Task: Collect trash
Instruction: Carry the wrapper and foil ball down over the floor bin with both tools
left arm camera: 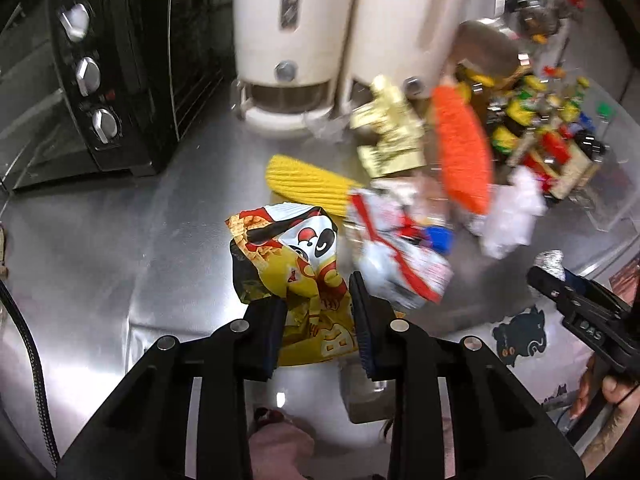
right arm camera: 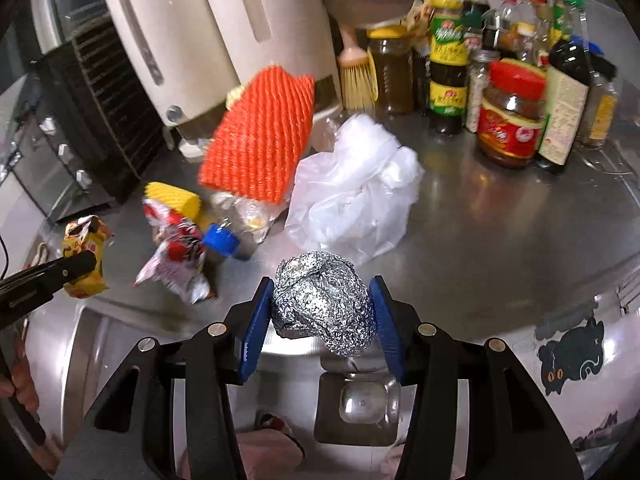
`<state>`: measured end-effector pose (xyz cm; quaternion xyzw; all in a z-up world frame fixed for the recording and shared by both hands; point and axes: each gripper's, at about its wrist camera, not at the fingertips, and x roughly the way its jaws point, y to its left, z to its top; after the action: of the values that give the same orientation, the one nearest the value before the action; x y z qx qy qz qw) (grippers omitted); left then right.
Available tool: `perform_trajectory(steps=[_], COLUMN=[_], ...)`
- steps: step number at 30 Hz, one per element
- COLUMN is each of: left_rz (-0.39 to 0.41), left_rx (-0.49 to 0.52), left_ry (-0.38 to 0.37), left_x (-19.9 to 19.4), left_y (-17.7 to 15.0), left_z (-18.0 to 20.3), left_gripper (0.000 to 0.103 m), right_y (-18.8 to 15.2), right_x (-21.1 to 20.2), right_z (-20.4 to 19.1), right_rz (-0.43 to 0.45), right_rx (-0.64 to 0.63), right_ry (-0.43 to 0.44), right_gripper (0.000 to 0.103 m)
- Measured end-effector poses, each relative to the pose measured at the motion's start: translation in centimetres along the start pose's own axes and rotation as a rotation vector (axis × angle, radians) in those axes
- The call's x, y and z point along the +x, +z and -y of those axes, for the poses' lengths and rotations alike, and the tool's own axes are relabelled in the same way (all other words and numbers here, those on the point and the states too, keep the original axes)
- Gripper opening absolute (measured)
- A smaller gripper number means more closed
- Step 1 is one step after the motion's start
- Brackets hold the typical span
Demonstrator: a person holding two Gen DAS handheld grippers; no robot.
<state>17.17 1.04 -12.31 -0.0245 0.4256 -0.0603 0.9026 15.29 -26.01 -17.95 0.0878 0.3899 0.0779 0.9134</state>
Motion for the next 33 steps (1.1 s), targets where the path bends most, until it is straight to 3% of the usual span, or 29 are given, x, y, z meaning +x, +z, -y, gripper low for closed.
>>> perform_trajectory(steps=[7, 15, 23, 33], left_rz=[0.054, 0.002, -0.124, -0.236], left_rx=[0.022, 0.057, 0.068, 0.083], left_ry=[-0.034, -0.058, -0.114, -0.095], left_x=[-5.1, -4.2, 3.6, 16.2], left_y=[-4.9, -11.6, -18.1, -24.4], left_z=[4.2, 7.6, 9.3, 10.8], left_gripper=[0.029, 0.029, 0.029, 0.029], right_y=[-3.6, -9.5, -14.9, -19.9], right_x=[-5.6, -5.8, 0.8, 10.1], right_z=[1.1, 3.3, 5.3, 7.2], right_rz=[0.061, 0.022, -0.114, -0.217], right_rx=[-0.026, -0.045, -0.02, -0.002], right_ry=[0.019, 0.008, 0.01, -0.001], right_gripper=[0.05, 0.05, 0.051, 0.052])
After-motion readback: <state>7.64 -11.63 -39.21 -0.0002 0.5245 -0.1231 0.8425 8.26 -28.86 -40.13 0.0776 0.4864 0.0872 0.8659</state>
